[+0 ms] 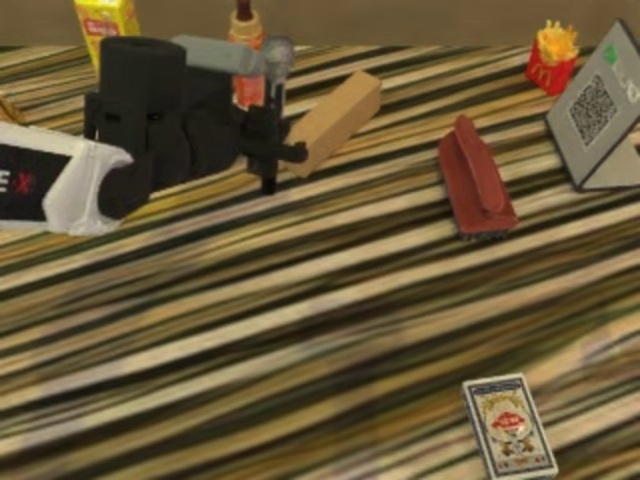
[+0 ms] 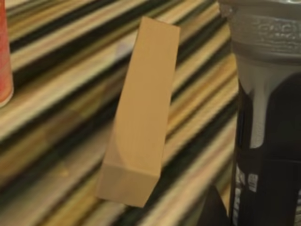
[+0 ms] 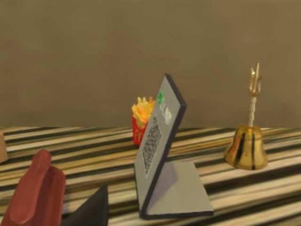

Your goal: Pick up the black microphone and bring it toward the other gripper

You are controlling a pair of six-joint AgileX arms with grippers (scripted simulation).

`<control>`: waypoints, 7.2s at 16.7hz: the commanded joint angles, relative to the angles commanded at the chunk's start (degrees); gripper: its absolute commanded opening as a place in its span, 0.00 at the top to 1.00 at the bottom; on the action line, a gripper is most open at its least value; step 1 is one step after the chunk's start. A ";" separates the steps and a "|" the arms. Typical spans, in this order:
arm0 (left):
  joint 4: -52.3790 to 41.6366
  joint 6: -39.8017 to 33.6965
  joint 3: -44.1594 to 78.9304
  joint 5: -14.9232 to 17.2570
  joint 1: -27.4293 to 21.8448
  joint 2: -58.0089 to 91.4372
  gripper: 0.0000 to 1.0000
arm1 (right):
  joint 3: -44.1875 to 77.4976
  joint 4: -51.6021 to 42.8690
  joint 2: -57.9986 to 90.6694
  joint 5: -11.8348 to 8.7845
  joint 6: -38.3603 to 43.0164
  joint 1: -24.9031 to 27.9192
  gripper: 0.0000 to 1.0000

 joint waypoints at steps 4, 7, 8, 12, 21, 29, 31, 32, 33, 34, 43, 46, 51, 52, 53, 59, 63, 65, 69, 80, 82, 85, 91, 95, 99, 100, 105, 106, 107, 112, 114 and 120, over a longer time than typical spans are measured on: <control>17.92 4.48 -5.22 5.95 0.67 -5.49 1.00 | 0.00 0.00 0.00 0.00 0.00 0.00 0.00; 25.12 6.78 -7.60 8.75 1.10 -8.97 1.00 | 0.00 0.00 0.00 0.00 0.00 0.00 0.00; 26.32 7.22 -8.02 9.25 1.18 -9.68 1.00 | 0.00 0.00 0.00 0.00 0.00 0.00 0.00; 26.96 7.46 -8.23 9.52 1.22 -10.04 1.00 | 0.00 0.00 0.00 0.00 0.00 0.00 0.00; 22.25 7.72 -10.57 -3.52 -10.84 -19.10 1.00 | 0.00 0.00 0.00 0.00 0.00 0.00 0.00; 20.74 7.83 -11.21 -7.90 -15.05 -22.65 1.00 | 0.00 0.00 0.00 0.00 0.00 0.00 0.00; 20.67 7.81 -11.37 -8.00 -15.17 -22.75 1.00 | 0.00 0.00 0.00 0.00 0.00 0.00 0.00; 20.64 7.80 -11.44 -8.04 -15.23 -22.80 1.00 | 0.00 0.00 0.00 0.00 0.00 0.00 0.00; 20.64 7.80 -11.44 -8.04 -15.23 -22.80 1.00 | 0.00 0.00 0.00 0.00 0.00 0.00 0.00; 20.64 7.80 -11.44 -8.04 -15.23 -22.80 1.00 | 0.00 0.00 0.00 0.00 0.00 0.00 0.00; 20.64 7.80 -11.44 -8.04 -15.23 -22.80 1.00 | 11.55 7.51 17.38 2.00 -0.39 12.43 0.00; 20.64 7.80 -11.44 -8.04 -15.23 -22.80 1.00 | 19.91 13.10 31.68 3.44 -0.50 20.91 0.00; 20.64 7.80 -11.44 -8.04 -15.23 -22.80 1.00 | 33.16 21.99 54.17 5.69 -0.91 34.25 0.00; 20.64 7.80 -11.44 -8.04 -15.23 -22.80 1.00 | 35.29 23.40 57.69 6.07 -1.02 36.44 0.00; 20.64 7.80 -11.44 -8.04 -15.23 -22.80 1.00 | 37.16 24.63 60.74 6.42 -1.12 38.38 0.00; 20.64 7.80 -11.44 -8.04 -15.23 -22.80 1.00 | 41.51 27.42 67.78 7.29 -1.44 43.12 0.00; 20.64 7.80 -11.44 -8.04 -15.23 -22.80 1.00 | 41.55 27.35 67.58 7.30 -1.47 42.79 0.00; 20.64 7.80 -11.44 -8.04 -15.23 -22.80 1.00 | 43.34 27.71 69.71 7.07 -1.44 42.76 0.00; 20.64 7.80 -11.44 -8.04 -15.23 -22.80 1.00 | 51.07 29.54 79.44 6.46 -1.37 42.12 0.00; 20.64 7.80 -11.44 -8.04 -15.23 -22.80 1.00 | 60.56 31.51 90.90 5.40 -1.33 40.87 0.08; 20.64 7.80 -11.44 -8.04 -15.23 -22.80 1.00 | 60.56 31.51 90.90 5.40 -1.33 40.87 0.23; 20.64 7.80 -11.44 -8.04 -15.23 -22.80 1.00 | 60.56 31.51 90.90 5.40 -1.33 40.87 0.45; 20.64 7.80 -11.44 -8.04 -15.23 -22.80 1.00 | 60.56 31.51 90.90 5.40 -1.33 40.87 0.90; 20.64 7.80 -11.44 -8.04 -15.23 -22.80 1.00 | 60.56 31.51 90.90 5.40 -1.33 40.87 1.00; 20.64 7.80 -11.44 -8.04 -15.23 -22.80 1.00 | 60.56 31.51 90.90 5.40 -1.33 40.87 1.00; 20.64 7.80 -11.44 -8.04 -15.23 -22.80 1.00 | 60.56 31.51 90.90 5.40 -1.33 40.87 1.00; 20.64 7.80 -11.44 -8.04 -15.23 -22.80 0.70 | 60.56 31.51 90.90 5.40 -1.33 40.87 1.00; 20.64 7.80 -11.44 -8.04 -15.23 -22.80 0.62 | 60.56 31.51 90.90 5.40 -1.33 40.87 1.00; 20.64 7.80 -11.44 -8.04 -15.23 -22.80 0.55 | 60.56 31.51 90.90 5.40 -1.33 40.87 1.00; 20.64 7.80 -11.44 -8.04 -15.23 -22.80 0.17 | 60.56 31.51 90.90 5.40 -1.33 40.87 1.00; 20.64 7.80 -11.44 -8.04 -15.23 -22.80 0.02 | 60.56 31.51 90.90 5.40 -1.33 40.87 1.00; 20.64 7.80 -11.44 -8.04 -15.23 -22.80 0.00 | 60.56 31.51 90.90 5.40 -1.33 40.87 1.00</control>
